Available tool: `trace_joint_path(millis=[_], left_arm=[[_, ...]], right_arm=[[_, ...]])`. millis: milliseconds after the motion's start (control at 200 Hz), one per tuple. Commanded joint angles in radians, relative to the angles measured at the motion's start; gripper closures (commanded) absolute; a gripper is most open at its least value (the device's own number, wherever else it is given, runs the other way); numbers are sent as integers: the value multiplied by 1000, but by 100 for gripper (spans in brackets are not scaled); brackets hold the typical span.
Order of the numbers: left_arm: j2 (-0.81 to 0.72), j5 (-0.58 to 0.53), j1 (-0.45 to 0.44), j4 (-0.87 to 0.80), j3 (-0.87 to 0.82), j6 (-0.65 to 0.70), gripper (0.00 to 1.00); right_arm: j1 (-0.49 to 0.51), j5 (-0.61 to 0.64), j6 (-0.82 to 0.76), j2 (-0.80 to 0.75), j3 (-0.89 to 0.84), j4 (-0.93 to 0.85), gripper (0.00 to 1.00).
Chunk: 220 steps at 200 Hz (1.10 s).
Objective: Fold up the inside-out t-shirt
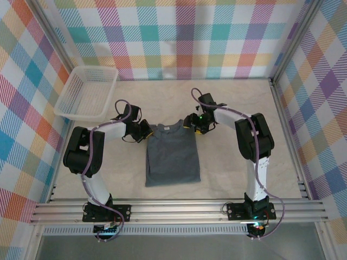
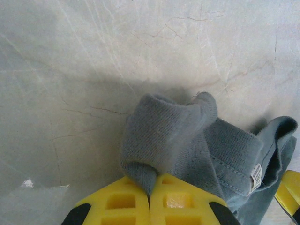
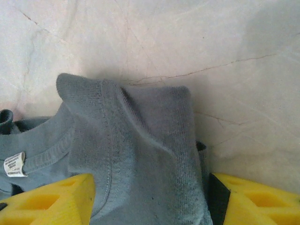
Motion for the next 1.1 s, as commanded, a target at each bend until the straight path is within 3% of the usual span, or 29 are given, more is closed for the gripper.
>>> trace_joint_path(millis=[0, 95, 220, 400, 625, 775, 865, 965, 1095], left_arm=[[7, 12, -6, -2, 24, 16, 100], [8, 18, -6, 13, 18, 15, 100], [4, 20, -6, 23, 15, 11, 100], [10, 24, 1, 32, 11, 5, 100], [-79, 165, 76, 38, 112, -40, 100], [-227, 181, 123, -24, 295, -10, 100], [-322, 181, 123, 20, 316, 14, 100], [-413, 158, 111, 68, 221, 56, 100], [-474, 93, 89, 102, -32, 74, 100]], right_arm=[[42, -105, 12, 88, 26, 69, 38], [42, -158, 28, 102, 41, 93, 47], [44, -243, 68, 90, 37, 141, 69], [43, -172, 49, 45, 34, 105, 100], [29, -172, 9, -59, 177, 1, 100], [7, -207, -40, -169, 392, -70, 100], [3, -220, -77, -230, 447, -45, 100], [3, -247, -110, -301, 375, 54, 100], [3, -291, -110, -348, 77, 244, 100]])
